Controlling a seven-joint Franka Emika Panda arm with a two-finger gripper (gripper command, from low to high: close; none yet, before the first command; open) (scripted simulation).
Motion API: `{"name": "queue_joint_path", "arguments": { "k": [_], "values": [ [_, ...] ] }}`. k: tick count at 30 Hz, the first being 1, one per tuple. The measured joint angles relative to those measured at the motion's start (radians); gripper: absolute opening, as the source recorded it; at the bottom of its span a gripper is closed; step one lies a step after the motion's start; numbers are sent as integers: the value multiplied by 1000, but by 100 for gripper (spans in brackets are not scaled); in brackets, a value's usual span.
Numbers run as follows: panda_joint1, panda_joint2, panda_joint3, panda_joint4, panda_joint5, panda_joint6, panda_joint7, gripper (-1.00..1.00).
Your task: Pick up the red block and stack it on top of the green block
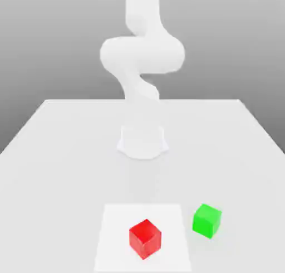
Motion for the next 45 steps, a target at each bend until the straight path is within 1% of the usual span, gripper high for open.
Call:
{"name": "queue_joint_path", "arguments": {
  "k": [7, 13, 18, 22, 24, 28, 29, 36, 41, 43, 45],
  "values": [
    [88, 261, -80, -84, 42, 119, -215, 0],
    [136, 480, -119, -155, 79, 218, -396, 0],
    [146, 660, -121, -214, 88, 301, -531, 0],
    [143, 799, -122, -262, 53, 370, -609, 0],
    [138, 869, -114, -265, 57, 420, -634, 0],
    [104, 1014, -71, -247, 105, 537, -676, 0],
    [98, 1034, -63, -244, 113, 554, -682, -100],
    [98, 1031, -63, -244, 109, 550, -679, -100],
    [121, 872, -100, -269, 44, 418, -631, -100],
    [163, 808, -71, -296, 28, 380, -585, -100],
    [247, 747, -22, -329, 15, 352, -527, -100]
  ]
}}
